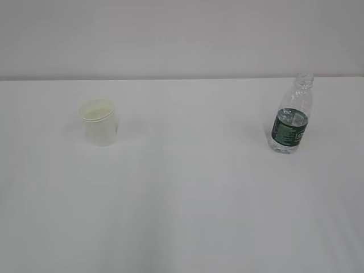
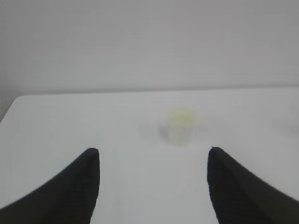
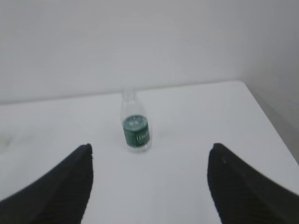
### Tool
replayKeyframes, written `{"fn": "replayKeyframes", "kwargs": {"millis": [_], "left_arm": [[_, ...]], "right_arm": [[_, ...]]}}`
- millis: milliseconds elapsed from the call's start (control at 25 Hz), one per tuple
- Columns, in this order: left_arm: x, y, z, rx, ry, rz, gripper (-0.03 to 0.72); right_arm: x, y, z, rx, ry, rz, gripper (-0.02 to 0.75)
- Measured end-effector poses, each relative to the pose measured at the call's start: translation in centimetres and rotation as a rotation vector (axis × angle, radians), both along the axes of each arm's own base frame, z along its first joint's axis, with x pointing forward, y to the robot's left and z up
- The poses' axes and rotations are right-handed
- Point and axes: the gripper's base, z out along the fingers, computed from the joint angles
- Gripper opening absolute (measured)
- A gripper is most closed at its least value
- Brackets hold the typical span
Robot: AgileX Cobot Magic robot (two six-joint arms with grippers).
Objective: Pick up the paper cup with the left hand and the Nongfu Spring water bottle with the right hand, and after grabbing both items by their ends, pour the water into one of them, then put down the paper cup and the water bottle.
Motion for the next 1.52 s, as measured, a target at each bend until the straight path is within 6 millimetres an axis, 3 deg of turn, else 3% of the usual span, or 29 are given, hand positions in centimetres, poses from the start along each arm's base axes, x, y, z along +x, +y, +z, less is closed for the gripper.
{"fn": "replayKeyframes", "kwargs": {"millis": [160, 440, 680, 840, 1520], "left_arm": [[-2.1, 0.6, -1.0, 0.092, 0.157, 0.001, 0.513], [-3.0, 0.8, -2.4, 0.132, 0.303, 0.000, 0.513], [-2.4, 0.3, -4.6, 0.112, 0.397, -0.040, 0.509], [-2.3, 0.2, -4.8, 0.110, 0.404, -0.043, 0.498], [-2.0, -0.1, -5.1, 0.090, 0.394, -0.062, 0.483]], "right_arm": [[-2.3, -0.4, -1.8, -0.054, 0.136, -0.006, 0.572], [-3.1, -0.5, -3.5, -0.079, 0.338, -0.010, 0.572], [-2.6, -0.5, -4.6, -0.084, 0.385, -0.011, 0.572], [-2.2, -0.5, -5.5, -0.093, 0.423, -0.014, 0.572], [-1.0, -0.6, -6.0, -0.123, 0.354, -0.027, 0.572]]}}
